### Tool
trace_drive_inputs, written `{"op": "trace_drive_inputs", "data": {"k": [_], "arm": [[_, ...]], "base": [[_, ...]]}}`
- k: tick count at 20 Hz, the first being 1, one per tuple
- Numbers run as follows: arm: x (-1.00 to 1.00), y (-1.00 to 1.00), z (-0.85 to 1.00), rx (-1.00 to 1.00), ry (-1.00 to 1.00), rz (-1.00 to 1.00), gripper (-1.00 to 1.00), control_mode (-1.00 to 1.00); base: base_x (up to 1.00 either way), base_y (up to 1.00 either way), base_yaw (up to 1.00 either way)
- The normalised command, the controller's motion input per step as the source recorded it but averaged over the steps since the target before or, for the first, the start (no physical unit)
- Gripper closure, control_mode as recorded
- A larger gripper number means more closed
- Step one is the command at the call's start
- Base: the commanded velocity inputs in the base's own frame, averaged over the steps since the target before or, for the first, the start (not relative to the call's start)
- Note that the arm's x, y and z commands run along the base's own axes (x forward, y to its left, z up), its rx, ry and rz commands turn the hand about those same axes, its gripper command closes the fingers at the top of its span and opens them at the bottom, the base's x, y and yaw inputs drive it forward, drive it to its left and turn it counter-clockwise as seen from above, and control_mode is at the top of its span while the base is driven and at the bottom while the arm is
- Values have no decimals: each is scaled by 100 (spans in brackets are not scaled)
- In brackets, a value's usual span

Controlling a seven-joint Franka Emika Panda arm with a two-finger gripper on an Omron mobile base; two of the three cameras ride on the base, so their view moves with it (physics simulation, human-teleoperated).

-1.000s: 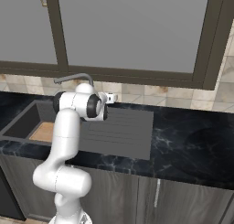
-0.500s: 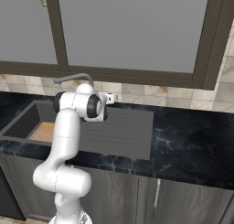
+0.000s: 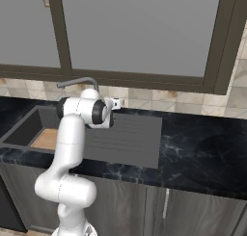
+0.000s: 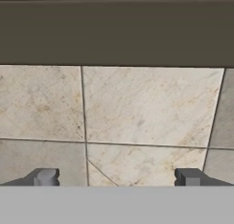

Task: Turn on the sink faucet with hot water and rinse the cutting board for ten seconds, then turn off the faucet. Push the cutting board to reach the water if necessary.

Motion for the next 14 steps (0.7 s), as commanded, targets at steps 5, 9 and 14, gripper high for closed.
{"op": "trace_drive_inputs", "data": {"k": [5,9,14], "arm": [[5,0,0,0,0,0,-100,-100],[0,-7,0,0,0,1,-100,-100],[0,-24,0,0,0,1,-100,-100]], "base": [[0,0,0],[0,0,0],[0,0,0]]}}
